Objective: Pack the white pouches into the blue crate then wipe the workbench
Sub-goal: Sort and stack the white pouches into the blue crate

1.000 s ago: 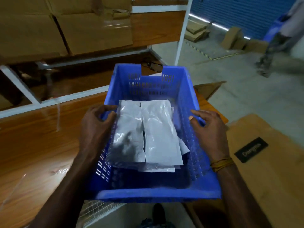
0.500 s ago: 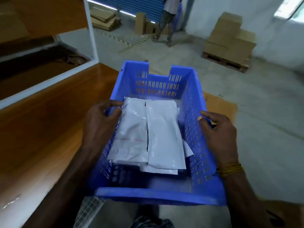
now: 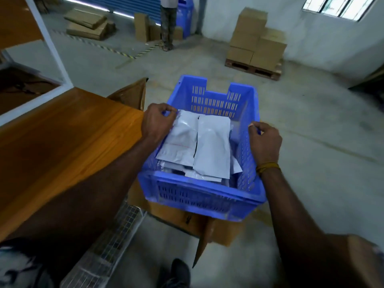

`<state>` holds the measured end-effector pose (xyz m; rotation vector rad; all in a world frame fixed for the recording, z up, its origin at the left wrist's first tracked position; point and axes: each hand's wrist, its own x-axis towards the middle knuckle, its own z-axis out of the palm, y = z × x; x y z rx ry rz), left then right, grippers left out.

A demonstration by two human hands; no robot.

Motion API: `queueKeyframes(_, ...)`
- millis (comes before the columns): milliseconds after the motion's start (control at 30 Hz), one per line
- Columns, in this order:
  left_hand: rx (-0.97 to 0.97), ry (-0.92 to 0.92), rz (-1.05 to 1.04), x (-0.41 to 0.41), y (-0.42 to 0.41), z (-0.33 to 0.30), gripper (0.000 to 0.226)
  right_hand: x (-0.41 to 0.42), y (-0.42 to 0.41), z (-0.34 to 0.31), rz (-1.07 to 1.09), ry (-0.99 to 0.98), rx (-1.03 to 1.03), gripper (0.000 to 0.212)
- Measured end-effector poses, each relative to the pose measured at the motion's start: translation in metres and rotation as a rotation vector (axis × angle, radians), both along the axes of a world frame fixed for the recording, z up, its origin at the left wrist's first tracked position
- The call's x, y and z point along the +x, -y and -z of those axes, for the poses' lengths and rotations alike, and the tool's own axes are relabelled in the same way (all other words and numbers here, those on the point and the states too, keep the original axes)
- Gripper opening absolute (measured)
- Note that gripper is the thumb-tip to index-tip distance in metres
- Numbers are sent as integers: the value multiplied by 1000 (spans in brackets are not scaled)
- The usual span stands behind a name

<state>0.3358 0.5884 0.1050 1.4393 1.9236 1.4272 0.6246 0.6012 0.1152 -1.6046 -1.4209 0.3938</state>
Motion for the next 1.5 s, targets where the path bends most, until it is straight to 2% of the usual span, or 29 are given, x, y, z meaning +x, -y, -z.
queueKeyframes(133, -37, -2, 20, 12, -50, 11, 33, 11, -40, 16, 35, 1, -14, 31)
queueKeyframes(267, -50, -2, 47, 19, -87, 21, 25, 16, -66, 30, 73, -18, -42, 23)
queueKeyframes(467, -84, -18, 82, 21, -114, 37, 17, 16, -84, 40, 69, -41, -36, 25)
queueKeyframes(767, -102, -28, 107, 25, -119, 52, 19, 22, -86, 66, 47, 71, -116, 23)
queueKeyframes(900, -221, -55, 113, 25, -117, 51, 21, 10, -77, 60, 130, 251, -319, 33)
queueKeyframes(967, -226, -93, 49, 27, -104, 47, 26, 0, -67, 52, 126, 290, -275, 34)
queueKeyframes(1067, -120, -165, -18, 34, -61, 38, 24, -17, -45, 47, -105, 284, -22, 30)
queueKeyframes(1133, -58, -142, -40, 39, -18, 33, 24, -34, -24, 46, -305, 180, 98, 27)
queueKeyframes(1267, -59, -102, -180, 36, 68, 29, 24, -76, 26, 41, -587, 45, 85, 23)
queueKeyframes(1500, -148, -29, -519, 4, 208, 21, 19, -146, 90, 35, -944, 67, 81, 26)
